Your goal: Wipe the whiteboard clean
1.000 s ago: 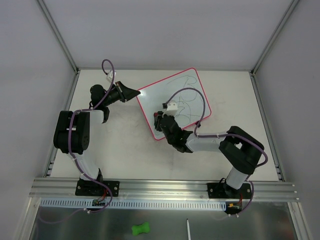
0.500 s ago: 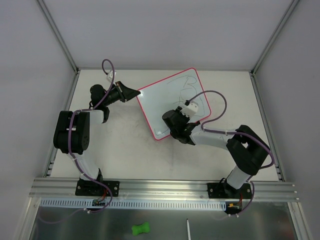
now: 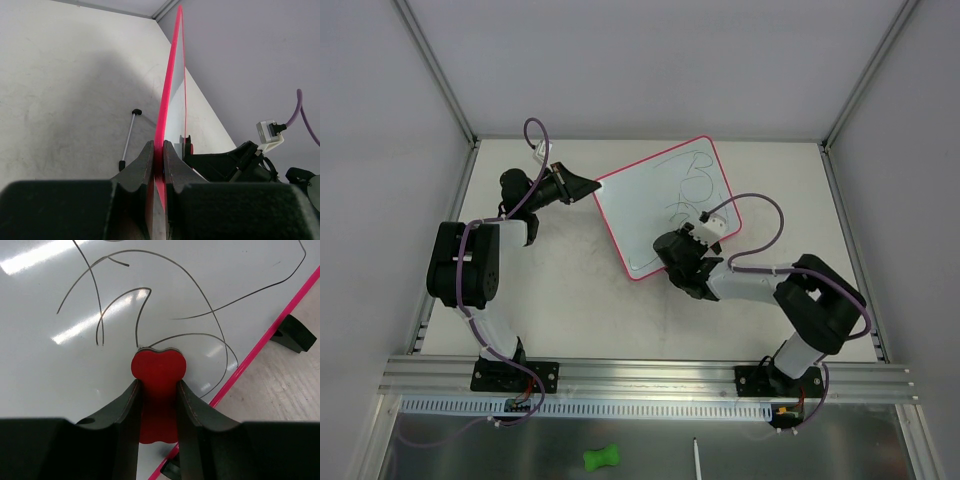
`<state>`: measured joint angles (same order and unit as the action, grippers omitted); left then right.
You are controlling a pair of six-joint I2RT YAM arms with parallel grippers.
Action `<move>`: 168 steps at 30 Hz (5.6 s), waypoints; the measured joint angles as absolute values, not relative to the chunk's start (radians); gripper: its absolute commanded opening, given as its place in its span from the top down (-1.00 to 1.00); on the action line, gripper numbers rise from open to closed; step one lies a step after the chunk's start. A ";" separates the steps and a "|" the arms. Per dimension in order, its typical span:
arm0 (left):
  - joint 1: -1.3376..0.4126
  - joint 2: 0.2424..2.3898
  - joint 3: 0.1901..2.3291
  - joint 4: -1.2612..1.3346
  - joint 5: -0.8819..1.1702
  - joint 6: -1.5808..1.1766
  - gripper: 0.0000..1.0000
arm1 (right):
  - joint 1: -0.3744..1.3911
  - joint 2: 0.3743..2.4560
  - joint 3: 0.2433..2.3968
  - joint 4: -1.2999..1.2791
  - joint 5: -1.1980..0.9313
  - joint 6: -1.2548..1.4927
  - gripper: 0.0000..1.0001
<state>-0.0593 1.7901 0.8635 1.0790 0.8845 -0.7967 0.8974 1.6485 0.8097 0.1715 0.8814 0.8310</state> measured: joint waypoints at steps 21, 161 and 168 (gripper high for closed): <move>-0.058 1.785 0.873 1.066 0.881 -0.796 1.00 | 1.065 1.703 0.736 0.483 0.885 0.619 0.99; -0.060 1.771 0.887 0.949 0.905 -0.773 1.00 | 0.391 1.908 1.576 -0.081 0.232 -0.024 0.99; -0.060 1.763 0.884 0.935 0.904 -0.769 1.00 | 0.355 1.908 1.560 -0.088 0.249 0.038 1.00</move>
